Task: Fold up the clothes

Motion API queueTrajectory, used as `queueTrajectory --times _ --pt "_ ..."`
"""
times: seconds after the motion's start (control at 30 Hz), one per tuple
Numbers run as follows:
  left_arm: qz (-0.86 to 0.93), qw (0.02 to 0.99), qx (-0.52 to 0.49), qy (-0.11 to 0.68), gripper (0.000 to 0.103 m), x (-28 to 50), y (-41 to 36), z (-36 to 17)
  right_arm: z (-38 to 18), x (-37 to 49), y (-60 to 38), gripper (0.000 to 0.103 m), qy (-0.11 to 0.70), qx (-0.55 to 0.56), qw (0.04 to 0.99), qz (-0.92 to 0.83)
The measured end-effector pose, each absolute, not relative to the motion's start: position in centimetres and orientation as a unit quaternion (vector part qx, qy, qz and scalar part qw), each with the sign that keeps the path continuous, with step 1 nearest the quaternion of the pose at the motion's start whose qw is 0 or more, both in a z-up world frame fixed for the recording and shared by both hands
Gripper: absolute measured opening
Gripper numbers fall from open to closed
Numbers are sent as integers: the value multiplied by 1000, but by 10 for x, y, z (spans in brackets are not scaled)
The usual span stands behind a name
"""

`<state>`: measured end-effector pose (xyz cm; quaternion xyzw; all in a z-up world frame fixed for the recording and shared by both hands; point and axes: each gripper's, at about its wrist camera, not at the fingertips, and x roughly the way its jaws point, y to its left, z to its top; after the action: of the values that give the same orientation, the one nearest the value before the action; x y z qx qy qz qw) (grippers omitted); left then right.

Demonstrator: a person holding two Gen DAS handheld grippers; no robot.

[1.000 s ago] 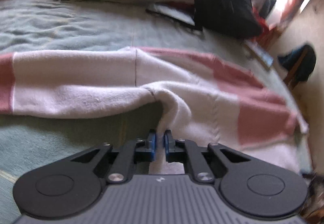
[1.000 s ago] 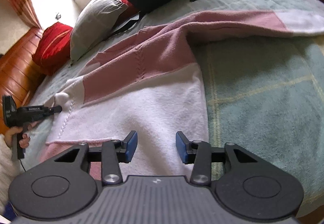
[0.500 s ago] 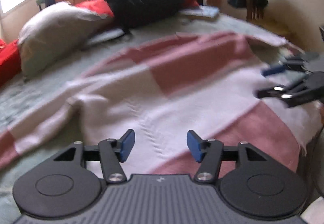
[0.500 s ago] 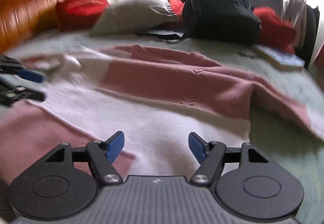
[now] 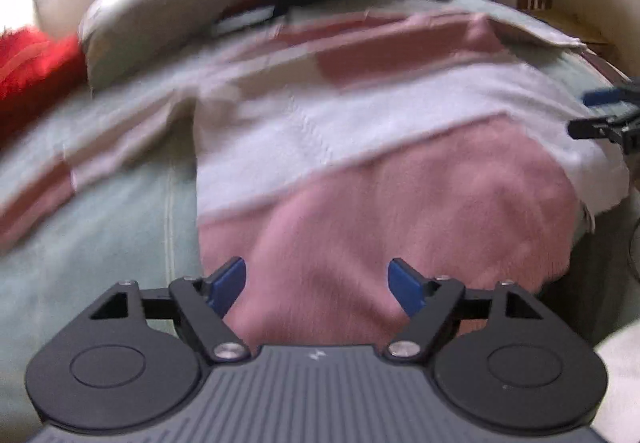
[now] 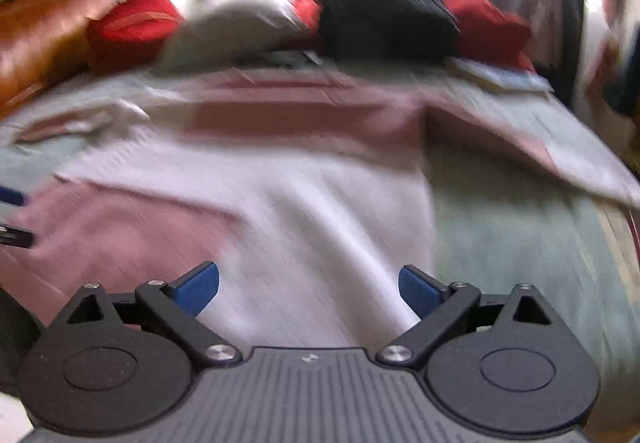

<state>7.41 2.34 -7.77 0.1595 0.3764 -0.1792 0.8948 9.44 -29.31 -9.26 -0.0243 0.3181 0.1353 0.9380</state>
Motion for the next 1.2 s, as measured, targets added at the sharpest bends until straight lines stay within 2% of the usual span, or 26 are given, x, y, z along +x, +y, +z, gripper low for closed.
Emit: queueTrajectory --times 0.1,0.23,0.33,0.47,0.7,0.87,0.93,1.2 --pt "-197 897 158 363 79 90 2 -80 -94 116 -267 100 308 -39 937 160" --pt "-184 888 169 387 79 86 -3 -97 -122 135 -252 102 355 -61 921 149" --pt "-182 887 122 407 90 72 19 -102 -130 116 -275 103 348 -39 923 159" --pt "-178 883 100 423 90 62 36 -95 -127 99 -292 103 353 -22 923 152" --pt "-184 907 77 371 90 109 16 -71 -103 110 -255 103 325 -26 928 183" --pt "-150 897 70 410 91 157 -2 -98 -122 122 -229 103 353 -74 916 175" --pt "-146 896 48 416 96 159 4 -109 -127 109 -240 103 354 -64 916 176" --pt "-147 900 33 409 100 156 7 -113 -111 86 -283 103 348 20 922 169"
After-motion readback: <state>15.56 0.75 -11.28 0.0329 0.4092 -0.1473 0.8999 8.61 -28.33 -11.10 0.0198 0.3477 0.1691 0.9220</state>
